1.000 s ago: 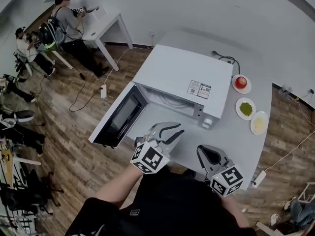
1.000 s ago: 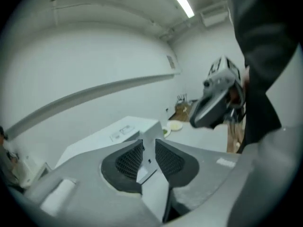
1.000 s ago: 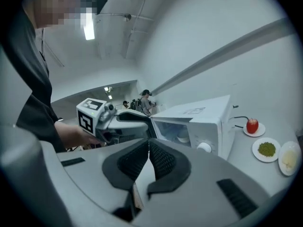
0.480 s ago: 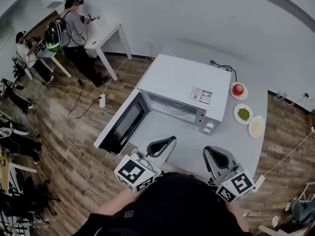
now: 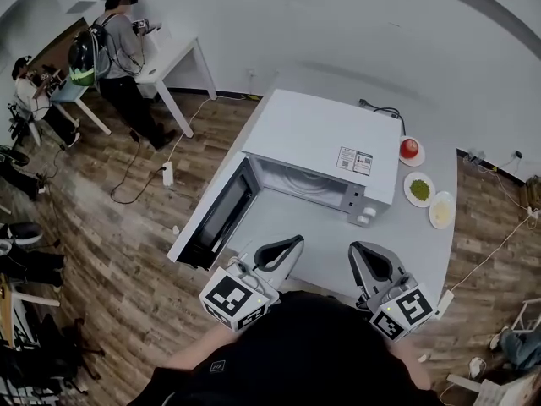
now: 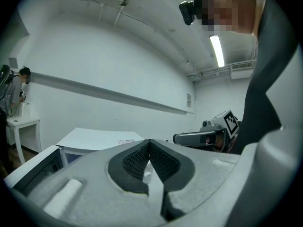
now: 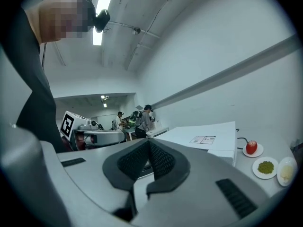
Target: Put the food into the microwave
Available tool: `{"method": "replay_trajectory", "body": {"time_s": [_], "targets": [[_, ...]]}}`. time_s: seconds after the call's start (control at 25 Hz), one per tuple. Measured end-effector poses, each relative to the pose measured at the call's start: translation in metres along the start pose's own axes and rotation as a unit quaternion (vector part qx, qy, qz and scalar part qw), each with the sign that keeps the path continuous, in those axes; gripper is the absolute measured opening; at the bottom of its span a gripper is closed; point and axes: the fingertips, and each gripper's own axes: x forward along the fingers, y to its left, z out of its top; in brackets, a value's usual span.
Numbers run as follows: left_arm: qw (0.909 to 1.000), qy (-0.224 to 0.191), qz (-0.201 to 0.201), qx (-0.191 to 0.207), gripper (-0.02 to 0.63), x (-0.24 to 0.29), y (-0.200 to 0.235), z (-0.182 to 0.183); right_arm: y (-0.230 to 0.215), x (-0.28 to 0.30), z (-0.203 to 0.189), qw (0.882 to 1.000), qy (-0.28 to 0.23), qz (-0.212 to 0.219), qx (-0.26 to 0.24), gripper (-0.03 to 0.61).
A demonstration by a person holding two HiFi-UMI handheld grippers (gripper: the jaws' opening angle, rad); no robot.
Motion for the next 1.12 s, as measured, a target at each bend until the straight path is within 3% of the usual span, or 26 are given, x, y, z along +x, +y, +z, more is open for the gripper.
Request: {"method": "replay_trajectory", "body": {"time_s": [0.2, 1.12], "targets": [[1.0000, 0.001, 0.003, -0.004, 0.009, -0.004, 0.009, -0.007, 0.008, 0.013, -0.003, 1.000, 0.011, 0.008, -0.023, 0.012], [0.9999, 0.007, -0.007, 0.000, 0.009, 0.001, 0.000, -0.010, 0.005, 0.008, -0.011, 1.000, 0.021, 0.005, -0.023, 0.012]]}}
